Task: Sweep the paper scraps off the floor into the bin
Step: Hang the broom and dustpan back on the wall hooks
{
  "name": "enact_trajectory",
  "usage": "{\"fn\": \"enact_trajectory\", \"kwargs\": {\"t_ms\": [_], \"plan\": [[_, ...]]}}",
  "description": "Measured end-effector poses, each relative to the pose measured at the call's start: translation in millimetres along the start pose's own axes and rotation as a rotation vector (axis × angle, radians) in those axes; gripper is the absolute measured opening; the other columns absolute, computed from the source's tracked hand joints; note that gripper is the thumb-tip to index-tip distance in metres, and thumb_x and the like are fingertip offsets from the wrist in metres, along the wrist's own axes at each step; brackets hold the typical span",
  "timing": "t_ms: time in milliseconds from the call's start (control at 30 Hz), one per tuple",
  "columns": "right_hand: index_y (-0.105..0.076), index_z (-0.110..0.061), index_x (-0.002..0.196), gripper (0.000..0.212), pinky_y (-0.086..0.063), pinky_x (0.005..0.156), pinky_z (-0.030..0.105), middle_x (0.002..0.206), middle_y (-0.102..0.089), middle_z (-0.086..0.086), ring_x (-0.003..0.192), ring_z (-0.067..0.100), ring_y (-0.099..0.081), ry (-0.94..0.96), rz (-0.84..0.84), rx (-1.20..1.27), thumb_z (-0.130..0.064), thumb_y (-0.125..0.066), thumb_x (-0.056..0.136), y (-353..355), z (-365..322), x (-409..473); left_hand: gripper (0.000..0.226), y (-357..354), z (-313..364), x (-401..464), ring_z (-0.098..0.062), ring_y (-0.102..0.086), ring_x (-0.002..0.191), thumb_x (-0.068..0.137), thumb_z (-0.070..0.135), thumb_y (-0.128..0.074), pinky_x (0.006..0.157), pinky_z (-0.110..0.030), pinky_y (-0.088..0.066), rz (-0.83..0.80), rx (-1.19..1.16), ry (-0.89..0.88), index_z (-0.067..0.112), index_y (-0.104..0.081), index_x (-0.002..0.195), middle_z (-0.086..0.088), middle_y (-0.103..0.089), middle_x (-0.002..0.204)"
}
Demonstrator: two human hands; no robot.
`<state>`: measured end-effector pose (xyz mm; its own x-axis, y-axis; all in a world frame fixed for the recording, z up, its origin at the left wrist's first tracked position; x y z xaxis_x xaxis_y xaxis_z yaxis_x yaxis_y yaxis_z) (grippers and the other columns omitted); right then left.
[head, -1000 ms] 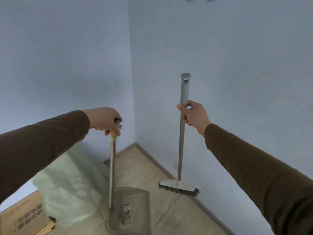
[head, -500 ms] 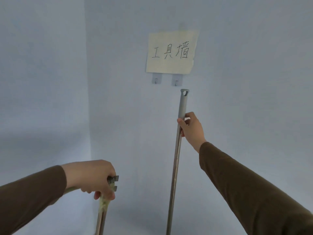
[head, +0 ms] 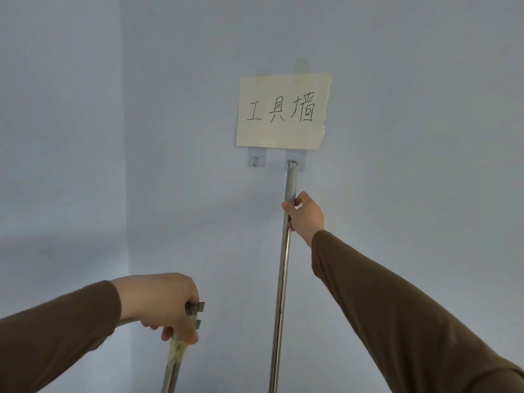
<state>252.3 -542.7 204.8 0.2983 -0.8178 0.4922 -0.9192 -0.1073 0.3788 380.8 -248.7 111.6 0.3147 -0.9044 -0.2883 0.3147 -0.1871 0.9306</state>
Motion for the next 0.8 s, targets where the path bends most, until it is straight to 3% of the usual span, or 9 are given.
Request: {"fn": "enact_trajectory", "kwargs": {"t_ms": [400, 633, 800], "plan": [[-0.049, -0.021, 0.080, 0.028, -0.060, 0.072, 0.050, 0.077, -0.068, 0.007, 0.073, 0.031, -0.069, -0.006, 0.030, -0.030, -0.044, -0.061, 0.089, -21.5, 32.7, 26.8, 0.037, 53.3, 3.0, 43.2, -0.008, -0.052, 0.054, 0.069, 0.052, -0.078, 0.048, -0.019, -0.039, 0.026, 0.069, -0.034, 0.018, -0.071, 0.085, 0.007, -0.072, 0.069], [-0.051, -0.021, 0.080, 0.031, -0.059, 0.071, 0.043, 0.075, -0.068, 0.003, 0.071, 0.024, -0.068, 0.064, 0.039, -0.134, -0.049, -0.057, 0.090, -22.0, 33.8, 33.0, 0.035, 101.3, 14.6, 53.8, -0.010, -0.049, 0.052, 0.070, 0.051, -0.079, 0.047, -0.021, -0.038, 0.069, 0.083, -0.074, 0.020, -0.068, 0.084, 0.004, -0.072, 0.070], [-0.056, -0.029, 0.080, 0.038, -0.058, 0.071, 0.036, 0.071, -0.068, -0.004, 0.068, 0.018, -0.068, 0.130, 0.019, -0.361, -0.062, -0.044, 0.092, -21.8, 32.9, 30.2, 0.035, 125.5, 26.5, 62.2, -0.012, -0.048, 0.052, 0.070, 0.051, -0.081, 0.046, -0.021, -0.038, 0.096, 0.105, -0.127, 0.021, -0.070, 0.082, 0.005, -0.064, 0.067]]}}
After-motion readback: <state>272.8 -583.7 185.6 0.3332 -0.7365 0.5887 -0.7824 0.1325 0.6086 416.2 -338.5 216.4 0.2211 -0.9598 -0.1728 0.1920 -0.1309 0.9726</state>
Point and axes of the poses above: each hand's wrist, its own x-axis towards the middle knuckle, its own y-axis out of the back of the hand, z = x × y, the point moved 8 cm from there along x, towards the middle knuckle
